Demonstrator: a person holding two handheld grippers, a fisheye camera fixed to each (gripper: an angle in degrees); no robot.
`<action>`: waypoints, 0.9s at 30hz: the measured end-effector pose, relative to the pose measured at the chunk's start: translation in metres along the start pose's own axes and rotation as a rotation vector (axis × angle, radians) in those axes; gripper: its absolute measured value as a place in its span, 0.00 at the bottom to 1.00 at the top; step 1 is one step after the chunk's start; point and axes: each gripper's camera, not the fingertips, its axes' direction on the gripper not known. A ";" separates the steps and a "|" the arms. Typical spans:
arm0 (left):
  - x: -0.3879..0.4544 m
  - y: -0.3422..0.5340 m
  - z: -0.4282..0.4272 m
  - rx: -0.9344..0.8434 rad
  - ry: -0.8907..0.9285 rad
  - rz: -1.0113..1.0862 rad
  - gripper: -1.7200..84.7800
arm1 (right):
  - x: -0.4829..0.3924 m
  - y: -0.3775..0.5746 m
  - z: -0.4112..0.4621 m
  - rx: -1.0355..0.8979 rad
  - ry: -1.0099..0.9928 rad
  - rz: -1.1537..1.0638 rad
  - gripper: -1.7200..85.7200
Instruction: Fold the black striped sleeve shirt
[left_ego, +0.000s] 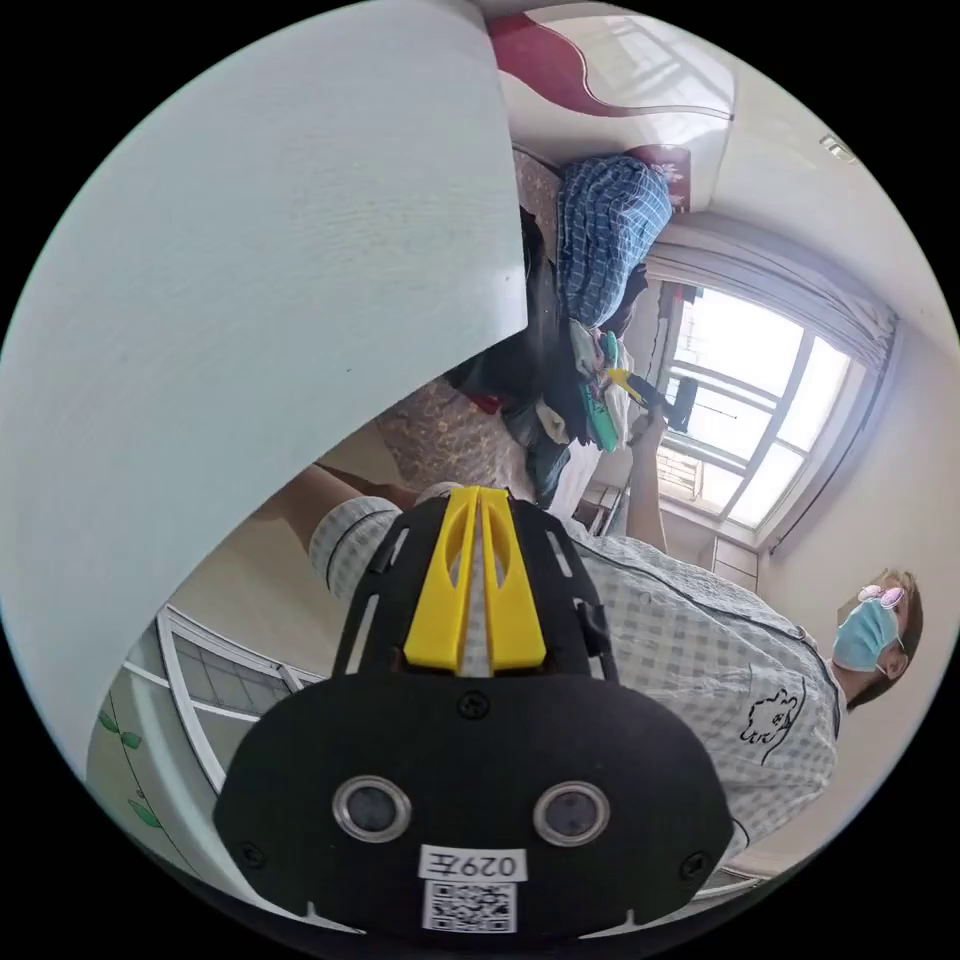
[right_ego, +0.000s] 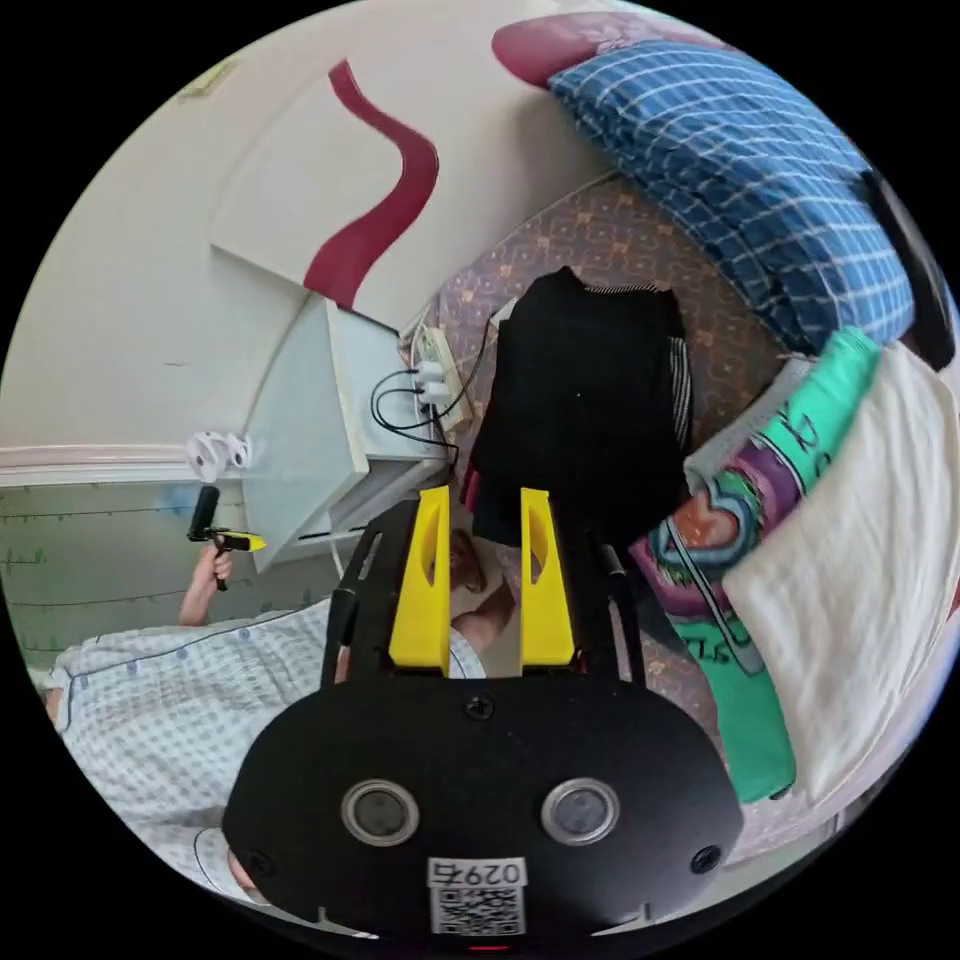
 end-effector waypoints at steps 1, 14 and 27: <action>-0.008 0.015 -0.005 0.009 -0.020 -0.022 0.01 | -0.009 -0.029 0.028 -0.081 0.057 0.001 0.16; -0.110 0.148 -0.033 0.092 0.047 -0.286 0.01 | -0.077 -0.133 0.161 -0.182 0.255 0.243 0.19; -0.170 0.139 -0.068 -0.083 -0.020 -0.170 0.01 | -0.116 -0.054 0.097 0.539 -0.524 0.410 0.03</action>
